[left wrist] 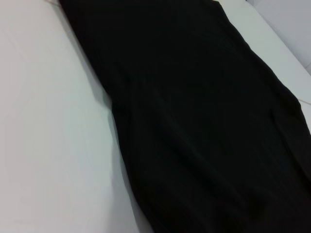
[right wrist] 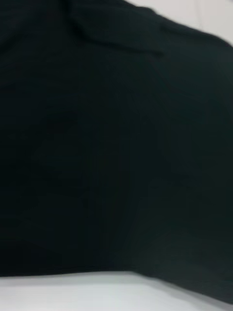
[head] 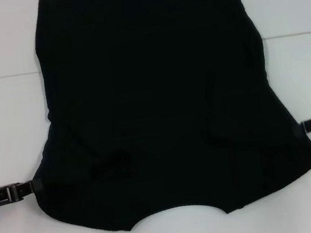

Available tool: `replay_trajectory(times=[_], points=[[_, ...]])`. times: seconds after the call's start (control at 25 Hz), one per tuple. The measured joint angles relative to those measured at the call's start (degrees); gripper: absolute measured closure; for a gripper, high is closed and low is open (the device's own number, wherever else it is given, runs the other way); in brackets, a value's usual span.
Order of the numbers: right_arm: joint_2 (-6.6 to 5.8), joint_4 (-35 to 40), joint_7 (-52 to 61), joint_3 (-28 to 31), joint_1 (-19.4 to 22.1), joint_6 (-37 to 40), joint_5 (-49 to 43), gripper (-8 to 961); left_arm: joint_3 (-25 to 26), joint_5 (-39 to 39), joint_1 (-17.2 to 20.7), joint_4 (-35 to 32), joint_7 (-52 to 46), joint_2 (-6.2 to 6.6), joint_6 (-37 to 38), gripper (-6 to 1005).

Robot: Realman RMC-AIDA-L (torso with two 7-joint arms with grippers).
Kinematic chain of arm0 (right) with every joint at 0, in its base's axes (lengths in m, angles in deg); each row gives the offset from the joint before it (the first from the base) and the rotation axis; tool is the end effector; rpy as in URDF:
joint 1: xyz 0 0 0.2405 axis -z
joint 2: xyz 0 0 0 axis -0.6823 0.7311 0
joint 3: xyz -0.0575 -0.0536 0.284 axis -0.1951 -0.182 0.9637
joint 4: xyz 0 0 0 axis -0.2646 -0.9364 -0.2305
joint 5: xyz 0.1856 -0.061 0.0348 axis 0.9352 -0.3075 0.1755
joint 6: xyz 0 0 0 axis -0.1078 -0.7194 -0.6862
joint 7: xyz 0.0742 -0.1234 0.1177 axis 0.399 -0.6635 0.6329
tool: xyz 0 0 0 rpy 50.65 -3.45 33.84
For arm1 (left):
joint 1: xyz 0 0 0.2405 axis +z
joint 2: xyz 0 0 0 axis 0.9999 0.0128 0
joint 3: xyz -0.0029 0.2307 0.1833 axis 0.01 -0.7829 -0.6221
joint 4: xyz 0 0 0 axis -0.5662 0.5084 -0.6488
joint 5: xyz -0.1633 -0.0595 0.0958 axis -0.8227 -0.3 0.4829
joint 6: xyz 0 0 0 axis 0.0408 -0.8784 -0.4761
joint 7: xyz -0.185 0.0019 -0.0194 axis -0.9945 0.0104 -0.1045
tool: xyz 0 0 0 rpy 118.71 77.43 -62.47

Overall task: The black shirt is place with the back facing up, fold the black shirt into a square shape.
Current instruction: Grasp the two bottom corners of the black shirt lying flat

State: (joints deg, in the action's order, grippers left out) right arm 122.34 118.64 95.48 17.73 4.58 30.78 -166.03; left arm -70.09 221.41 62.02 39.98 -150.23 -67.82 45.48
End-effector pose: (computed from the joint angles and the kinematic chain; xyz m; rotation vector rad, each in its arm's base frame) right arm 0.3430 0.4043 0.0038 -2.3102 1.5863 0.1370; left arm -0.3746 0.3355 -0.0077 -2.1664 -1.5238 -0.4826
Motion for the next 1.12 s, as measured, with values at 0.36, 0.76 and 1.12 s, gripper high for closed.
replay_trajectory(times=[0.36, 0.76, 1.12], points=[[-0.05, 0.03, 0.58, 0.01, 0.12, 1.62, -3.16, 262, 0.14, -0.04, 0.00, 0.11, 0.00, -0.10, 0.09, 971], [0.74, -0.19, 0.87, -0.12, 0.01, 1.73, -4.53, 305, 0.16, -0.04, 0.00, 0.08, -0.10, -0.10, 0.09, 971], [2.72, 0.77, 0.44, 0.39, -0.44, 4.52, -4.15, 343, 0.24, -0.11, -0.32, 0.09, -0.03, 0.07, -0.07, 971]])
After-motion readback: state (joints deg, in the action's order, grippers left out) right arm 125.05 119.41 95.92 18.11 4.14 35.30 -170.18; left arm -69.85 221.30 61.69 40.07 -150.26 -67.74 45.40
